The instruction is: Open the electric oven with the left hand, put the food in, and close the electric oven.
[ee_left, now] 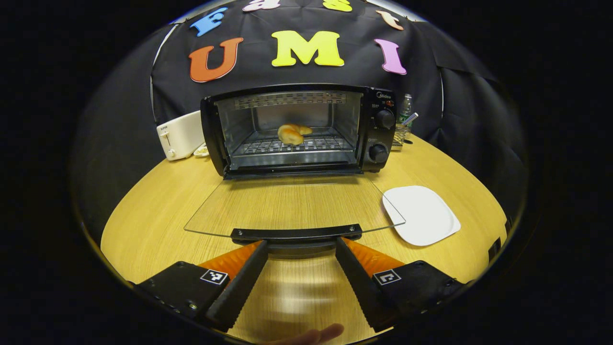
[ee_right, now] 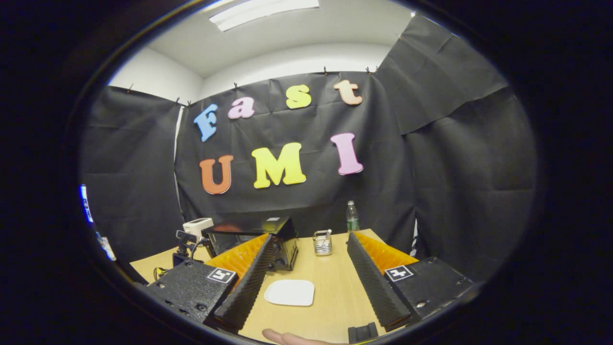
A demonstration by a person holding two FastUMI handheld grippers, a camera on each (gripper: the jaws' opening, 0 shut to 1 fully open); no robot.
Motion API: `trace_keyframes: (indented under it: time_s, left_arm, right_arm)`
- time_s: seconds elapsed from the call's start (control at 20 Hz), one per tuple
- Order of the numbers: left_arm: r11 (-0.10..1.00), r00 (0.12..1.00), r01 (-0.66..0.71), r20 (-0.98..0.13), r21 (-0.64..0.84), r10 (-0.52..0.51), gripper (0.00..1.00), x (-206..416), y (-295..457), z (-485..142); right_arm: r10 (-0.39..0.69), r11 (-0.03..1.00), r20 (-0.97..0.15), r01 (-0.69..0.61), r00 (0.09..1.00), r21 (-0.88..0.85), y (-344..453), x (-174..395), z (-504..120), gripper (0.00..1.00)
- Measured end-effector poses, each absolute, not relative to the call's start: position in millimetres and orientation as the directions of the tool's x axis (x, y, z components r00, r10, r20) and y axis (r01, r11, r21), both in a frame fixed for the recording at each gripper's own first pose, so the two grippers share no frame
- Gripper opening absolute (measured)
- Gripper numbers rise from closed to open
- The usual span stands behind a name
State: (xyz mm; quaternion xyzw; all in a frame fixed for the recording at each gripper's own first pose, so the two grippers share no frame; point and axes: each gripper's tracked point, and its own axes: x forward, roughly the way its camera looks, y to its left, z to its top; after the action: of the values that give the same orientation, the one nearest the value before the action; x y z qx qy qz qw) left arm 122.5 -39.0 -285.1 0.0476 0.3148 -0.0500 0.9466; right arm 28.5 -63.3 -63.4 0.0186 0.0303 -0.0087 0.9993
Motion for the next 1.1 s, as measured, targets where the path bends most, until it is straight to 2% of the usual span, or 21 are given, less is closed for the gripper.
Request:
trace_keyframes:
  time_s: [0.05,0.35,0.55,0.6,0.65,1.1]
  left_arm:
    - [0.990,0.804,0.126,-0.591,0.065,-0.064,0.94,123.5,-39.7,-279.4]
    - [0.992,0.812,0.108,-0.581,0.060,-0.053,0.95,133.7,-38.3,-255.4]
    - [0.993,0.855,0.102,-0.516,0.059,-0.058,0.95,148.9,-38.1,-228.9]
    - [0.993,0.854,0.101,-0.517,0.055,-0.058,0.95,150.4,-38.0,-226.2]
    - [0.994,0.849,0.098,-0.526,0.052,-0.057,0.96,151.4,-36.8,-225.6]
    - [0.998,0.899,0.060,-0.434,0.009,-0.050,1.00,184.9,-40.2,-196.5]
  right_arm:
    - [-0.016,0.999,-0.061,0.018,0.998,0.036,-63.2,29.7,-64.8,0.93]
    - [-0.021,0.998,-0.081,0.026,0.996,0.064,-72.4,30.4,-73.4,0.93]
    - [-0.018,0.996,-0.094,0.026,0.995,0.086,-72.2,32.2,-78.4,0.93]
    - [-0.017,0.996,-0.097,0.025,0.995,0.088,-72.3,32.1,-78.4,0.98]
    - [-0.014,0.996,-0.100,0.023,0.995,0.090,-71.8,31.0,-79.7,0.93]
    - [-0.011,0.995,-0.092,0.020,0.996,0.099,-75.0,29.7,-79.6,0.93]
